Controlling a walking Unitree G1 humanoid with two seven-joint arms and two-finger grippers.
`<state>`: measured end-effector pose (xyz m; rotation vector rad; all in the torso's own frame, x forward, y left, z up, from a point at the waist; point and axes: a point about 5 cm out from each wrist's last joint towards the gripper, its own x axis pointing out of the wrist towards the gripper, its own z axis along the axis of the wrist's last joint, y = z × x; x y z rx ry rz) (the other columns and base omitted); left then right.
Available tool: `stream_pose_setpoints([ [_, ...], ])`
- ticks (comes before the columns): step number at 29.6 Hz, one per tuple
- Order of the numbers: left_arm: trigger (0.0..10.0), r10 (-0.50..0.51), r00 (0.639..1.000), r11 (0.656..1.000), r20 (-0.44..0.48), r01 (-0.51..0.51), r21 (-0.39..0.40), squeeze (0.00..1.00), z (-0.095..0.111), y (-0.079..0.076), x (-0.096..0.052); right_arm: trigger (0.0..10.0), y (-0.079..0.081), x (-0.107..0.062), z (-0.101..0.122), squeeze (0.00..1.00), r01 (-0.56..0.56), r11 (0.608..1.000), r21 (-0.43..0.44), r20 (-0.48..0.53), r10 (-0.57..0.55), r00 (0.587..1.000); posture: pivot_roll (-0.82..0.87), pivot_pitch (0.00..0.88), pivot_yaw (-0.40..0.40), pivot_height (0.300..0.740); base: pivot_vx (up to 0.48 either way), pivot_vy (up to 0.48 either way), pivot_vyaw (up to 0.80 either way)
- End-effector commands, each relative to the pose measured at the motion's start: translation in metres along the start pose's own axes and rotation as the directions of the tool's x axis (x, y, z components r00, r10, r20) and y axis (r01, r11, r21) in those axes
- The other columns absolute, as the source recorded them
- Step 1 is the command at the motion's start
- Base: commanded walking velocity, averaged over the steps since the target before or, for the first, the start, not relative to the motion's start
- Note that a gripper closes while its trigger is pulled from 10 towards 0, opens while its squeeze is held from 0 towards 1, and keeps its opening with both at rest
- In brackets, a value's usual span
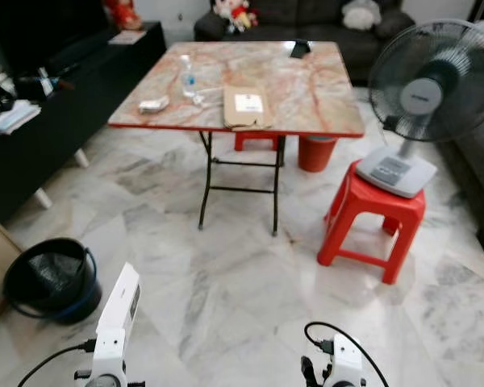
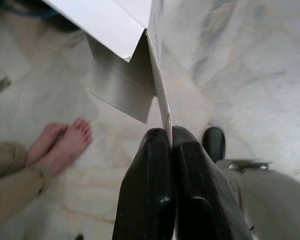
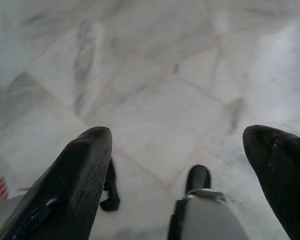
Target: Picking trash to rubbish bin
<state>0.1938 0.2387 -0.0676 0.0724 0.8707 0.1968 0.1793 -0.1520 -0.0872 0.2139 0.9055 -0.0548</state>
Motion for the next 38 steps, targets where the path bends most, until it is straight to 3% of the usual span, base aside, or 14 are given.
stream_pose_setpoints([
  [1,10.0,0.023,1.0,1.0,-0.007,-0.023,0.014,0.0,-0.0026,0.0061,-0.0008,10.0,0.0054,0.0013,0.0032,0.0,-0.019,1.0,0.004,0.006,0.019,1.0,-0.1,0.0,0.041,0.74,0.244,0.0,0.78],
  [7,10.0,0.026,1.0,1.0,-0.006,-0.026,0.017,0.0,-0.0025,0.0073,-0.0009,10.0,0.0058,0.0013,0.0026,0.0,-0.019,1.0,-0.008,0.0,0.019,1.0,-0.09,0.0,0.043,0.74,0.249,0.0,0.12],
  [17,10.0,0.03,1.0,0.999,-0.003,-0.03,0.013,0.0,-0.0017,0.007,-0.0007,10.0,0.0051,0.0013,0.003,0.0,-0.017,1.0,0.0,0.005,0.017,1.0,-0.09,0.003,0.039,0.74,0.259,0.0,0.79],
  [20,10.0,0.031,1.0,0.999,-0.003,-0.031,0.011,0.0,-0.0021,0.0071,-0.0008,10.0,0.0044,0.0011,0.0023,0.0,-0.008,1.0,0.03,0.003,0.008,1.0,-0.09,0.007,0.038,0.74,0.262,0.0,0.0],
  [26,10.0,0.034,0.999,0.999,-0.008,-0.034,0.007,0.0,-0.004,0.0076,-0.0013,10.0,0.0051,0.0011,0.0024,0.0,-0.014,1.0,-0.011,0.004,0.014,1.0,-0.09,0.014,0.035,0.74,0.262,0.0,0.07],
  [38,10.0,0.037,0.999,0.999,-0.004,-0.037,0.0,0.0,-0.0032,0.0073,-0.0011,10.0,0.0064,0.0016,0.0036,0.0,-0.023,1.0,-0.011,0.003,0.023,1.0,-0.08,0.021,0.03,0.74,0.266,0.0,0.8],
])
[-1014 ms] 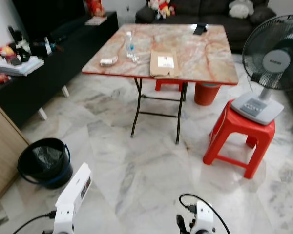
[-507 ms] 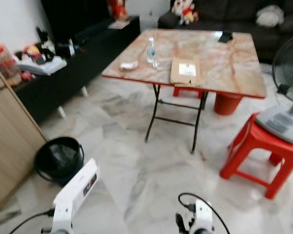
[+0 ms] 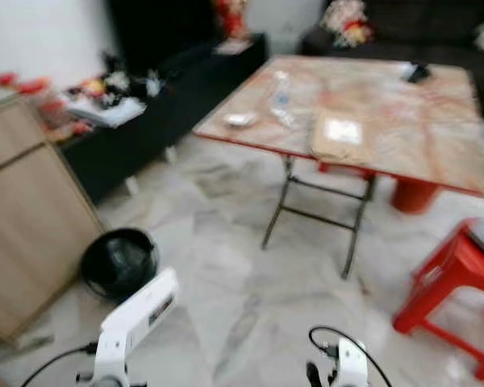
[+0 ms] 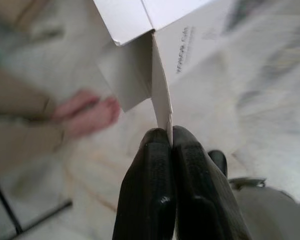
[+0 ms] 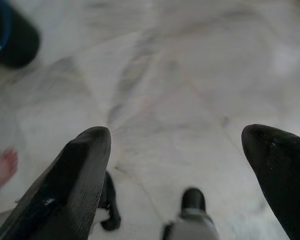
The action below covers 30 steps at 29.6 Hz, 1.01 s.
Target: Picking trash to rubbish bin
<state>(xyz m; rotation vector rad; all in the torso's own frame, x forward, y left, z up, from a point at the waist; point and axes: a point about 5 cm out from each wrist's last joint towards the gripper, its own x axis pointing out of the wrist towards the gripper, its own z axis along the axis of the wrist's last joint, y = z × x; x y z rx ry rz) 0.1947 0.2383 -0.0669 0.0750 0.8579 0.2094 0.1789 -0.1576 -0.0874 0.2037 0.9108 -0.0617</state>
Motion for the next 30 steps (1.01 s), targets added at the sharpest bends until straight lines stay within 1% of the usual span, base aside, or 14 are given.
stream_pose_setpoints([
  [1,10.0,0.025,1.0,1.0,-0.016,-0.025,0.005,0.0,-0.0043,0.0077,-0.001,10.0,0.012,0.0019,0.0031,0.0,-0.034,0.999,-0.005,0.007,0.034,0.999,-0.08,0.022,0.029,0.74,0.27,0.0,0.8],
  [6,10.0,0.025,1.0,1.0,-0.016,-0.025,0.003,0.0,-0.0042,0.0075,-0.001,10.0,0.0119,0.0018,0.0031,0.0,-0.035,0.999,0.001,0.008,0.035,0.999,-0.08,0.023,0.027,0.74,0.266,0.0,0.8],
  [9,10.0,0.025,1.0,1.0,-0.015,-0.025,0.003,0.0,-0.0043,0.0075,-0.0011,10.0,0.0116,0.0017,0.0025,0.0,-0.028,0.999,0.022,0.008,0.028,1.0,-0.08,0.023,0.027,0.74,0.27,0.0,0.0],
  [20,10.0,0.026,1.0,1.0,-0.014,-0.026,-0.001,0.0,-0.0045,0.0075,-0.0011,10.0,0.0125,0.002,0.0031,0.0,-0.036,0.999,0.002,0.005,0.036,0.999,-0.08,0.026,0.025,0.74,0.265,0.0,0.0],
  [26,10.0,0.027,1.0,1.0,-0.013,-0.027,-0.002,0.0,-0.0046,0.0074,-0.0012,10.0,0.0135,0.0021,0.0033,0.0,-0.042,0.999,-0.008,0.006,0.042,0.999,-0.08,0.026,0.025,0.74,0.266,0.0,0.55],
  [28,10.0,0.027,1.0,1.0,-0.012,-0.027,-0.003,0.0,-0.0047,0.0074,-0.0012,10.0,0.0143,0.0021,0.003,0.0,-0.041,0.999,0.014,0.008,0.041,0.999,-0.08,0.026,0.025,0.74,0.266,0.0,0.0],
  [30,10.0,0.027,1.0,1.0,-0.011,-0.027,-0.003,0.0,-0.0048,0.0076,-0.0013,10.0,0.0146,0.0022,0.0036,0.0,-0.046,0.999,-0.005,0.008,0.046,0.999,-0.08,0.026,0.025,0.74,0.264,0.0,0.0],
])
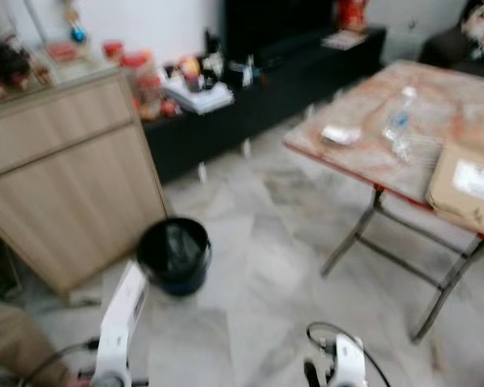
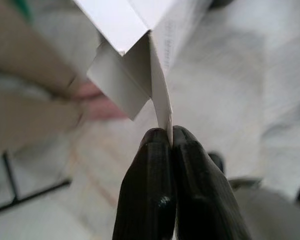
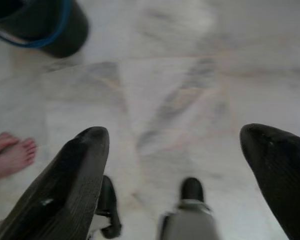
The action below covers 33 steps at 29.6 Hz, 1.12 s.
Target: Picking trash to rubbish bin
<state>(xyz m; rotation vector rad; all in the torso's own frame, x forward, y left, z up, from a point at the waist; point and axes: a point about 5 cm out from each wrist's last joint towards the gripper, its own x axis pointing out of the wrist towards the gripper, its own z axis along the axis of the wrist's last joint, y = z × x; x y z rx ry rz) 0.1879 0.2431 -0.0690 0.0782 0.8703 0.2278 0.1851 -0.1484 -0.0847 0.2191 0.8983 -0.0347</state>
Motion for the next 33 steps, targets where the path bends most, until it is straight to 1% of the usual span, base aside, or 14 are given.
stream_pose_setpoints([
  [1,10.0,0.009,1.0,1.0,0.002,-0.009,0.0,0.0,0.0015,0.0023,0.0004,10.0,0.0044,0.0002,-0.0008,0.0,-0.015,1.0,-0.011,0.0,0.015,1.0,-0.08,0.026,0.025,0.74,0.262,0.0,0.45],
  [5,10.0,0.01,1.0,1.0,0.003,-0.01,-0.001,0.0,0.0016,0.0022,0.0004,10.0,0.0036,0.0001,-0.0013,0.0,-0.01,1.0,-0.005,-0.002,0.01,1.0,-0.08,0.026,0.025,0.74,0.263,0.0,0.8],
  [8,10.0,0.01,1.0,1.0,0.004,-0.01,0.0,0.0,0.0018,0.0022,0.0004,10.0,0.0027,0.0001,-0.0004,0.0,-0.006,1.0,0.023,0.004,0.006,1.0,-0.08,0.026,0.025,0.74,0.265,0.0,0.0],
  [17,10.0,0.009,1.0,1.0,0.008,-0.009,0.008,0.0,0.0028,0.003,0.0005,10.0,0.0049,0.0004,0.0007,0.0,-0.019,1.0,0.0,0.011,0.019,1.0,-0.07,0.027,0.025,0.74,0.266,0.0,0.0],
  [22,10.0,0.01,1.0,1.0,0.013,-0.01,0.014,0.0,0.0037,0.0038,0.0006,10.0,0.0054,0.0005,0.0013,0.0,-0.021,1.0,-0.01,0.015,0.021,1.0,-0.07,0.021,0.027,0.74,0.266,0.0,0.67],
  [25,10.0,0.01,1.0,1.0,0.015,-0.01,0.018,0.0,0.0045,0.0042,0.0008,10.0,0.0055,0.0006,0.0016,0.0,-0.017,1.0,-0.001,0.016,0.017,1.0,-0.07,0.017,0.028,0.74,0.264,0.0,0.71],
  [29,10.0,0.008,1.0,1.0,0.019,-0.009,0.02,0.0,0.006,0.0044,0.001,10.0,0.006,0.0008,0.0031,0.0,-0.023,1.0,0.017,0.025,0.022,0.999,-0.07,0.014,0.03,0.74,0.263,0.0,0.0],
  [33,10.0,0.007,1.0,1.0,0.022,-0.008,0.023,0.0,0.0068,0.004,0.0012,10.0,0.0067,0.001,0.0037,0.0,-0.029,1.0,-0.005,0.027,0.029,0.999,-0.07,0.007,0.03,0.74,0.263,0.0,0.1],
])
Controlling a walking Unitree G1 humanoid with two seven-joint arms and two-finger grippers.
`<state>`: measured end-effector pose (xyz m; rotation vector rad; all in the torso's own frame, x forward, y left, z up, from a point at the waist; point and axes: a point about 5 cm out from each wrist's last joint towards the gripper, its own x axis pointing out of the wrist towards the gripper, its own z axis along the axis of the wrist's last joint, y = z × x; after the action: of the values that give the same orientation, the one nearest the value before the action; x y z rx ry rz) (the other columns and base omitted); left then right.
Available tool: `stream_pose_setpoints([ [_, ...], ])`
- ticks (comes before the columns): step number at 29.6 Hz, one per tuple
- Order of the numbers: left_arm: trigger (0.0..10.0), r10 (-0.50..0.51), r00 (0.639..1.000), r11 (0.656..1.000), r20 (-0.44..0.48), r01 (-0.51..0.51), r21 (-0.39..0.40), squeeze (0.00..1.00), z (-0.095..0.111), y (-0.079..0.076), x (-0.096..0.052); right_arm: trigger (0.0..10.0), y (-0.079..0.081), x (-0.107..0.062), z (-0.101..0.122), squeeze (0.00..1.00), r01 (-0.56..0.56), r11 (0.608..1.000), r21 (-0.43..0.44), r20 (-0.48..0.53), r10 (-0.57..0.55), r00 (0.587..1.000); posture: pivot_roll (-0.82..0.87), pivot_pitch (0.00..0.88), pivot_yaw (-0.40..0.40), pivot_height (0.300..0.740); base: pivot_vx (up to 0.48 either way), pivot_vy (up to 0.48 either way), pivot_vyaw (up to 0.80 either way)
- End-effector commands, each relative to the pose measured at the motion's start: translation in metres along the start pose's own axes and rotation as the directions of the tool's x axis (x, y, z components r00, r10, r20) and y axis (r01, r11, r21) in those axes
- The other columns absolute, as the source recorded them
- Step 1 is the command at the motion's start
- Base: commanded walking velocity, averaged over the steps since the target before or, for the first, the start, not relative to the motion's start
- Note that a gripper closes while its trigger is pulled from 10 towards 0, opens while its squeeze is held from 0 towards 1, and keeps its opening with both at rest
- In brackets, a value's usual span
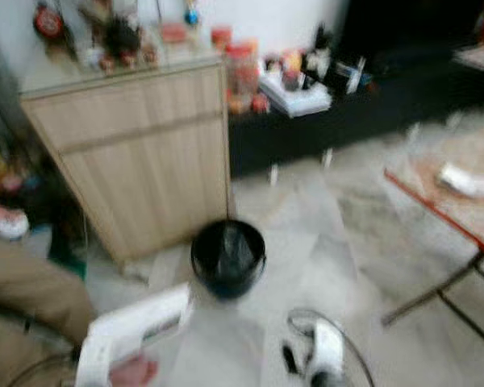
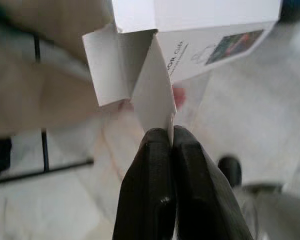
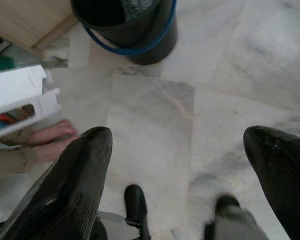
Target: Picking trash to rubbish bin
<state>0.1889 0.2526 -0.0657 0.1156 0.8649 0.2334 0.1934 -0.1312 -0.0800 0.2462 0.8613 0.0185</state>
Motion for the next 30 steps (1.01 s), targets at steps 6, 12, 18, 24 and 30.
stream_pose_setpoints([
  [6,10.0,-0.012,1.0,1.0,0.018,0.012,-0.004,0.0,0.0047,-0.0048,0.0009,10.0,-0.0107,-0.0022,-0.0022,0.0,0.033,0.999,0.006,-0.003,-0.033,0.999,-0.07,0.0,0.032,0.74,0.268,0.0,0.74],
  [12,10.0,-0.011,1.0,1.0,0.019,0.011,-0.002,0.0,0.0051,-0.0033,0.001,10.0,-0.0111,-0.0021,-0.0008,0.0,0.032,0.999,0.036,0.009,-0.033,0.999,-0.07,0.0,0.035,0.74,0.266,0.0,0.0],
  [18,10.0,-0.011,1.0,1.0,0.024,0.011,-0.001,0.0,0.0059,-0.0035,0.001,10.0,-0.0106,-0.0019,-0.0002,0.0,0.027,0.999,0.043,0.01,-0.027,1.0,-0.07,0.0,0.033,0.74,0.266,0.0,-0.13],
  [24,10.0,-0.01,0.999,1.0,0.033,0.01,-0.001,0.0,0.0079,-0.0033,0.0013,10.0,-0.0105,-0.0017,0.001,0.0,0.026,0.999,0.043,0.018,-0.026,0.999,-0.07,0.0,0.031,0.74,0.266,0.0,-0.33],
  [30,10.0,-0.008,0.999,1.0,0.038,0.008,-0.003,0.0,0.0095,-0.0034,0.0016,10.0,-0.0113,-0.002,0.0012,0.0,0.034,0.998,0.051,0.024,-0.035,0.999,-0.07,0.0,0.031,0.74,0.268,0.0,0.0],
])
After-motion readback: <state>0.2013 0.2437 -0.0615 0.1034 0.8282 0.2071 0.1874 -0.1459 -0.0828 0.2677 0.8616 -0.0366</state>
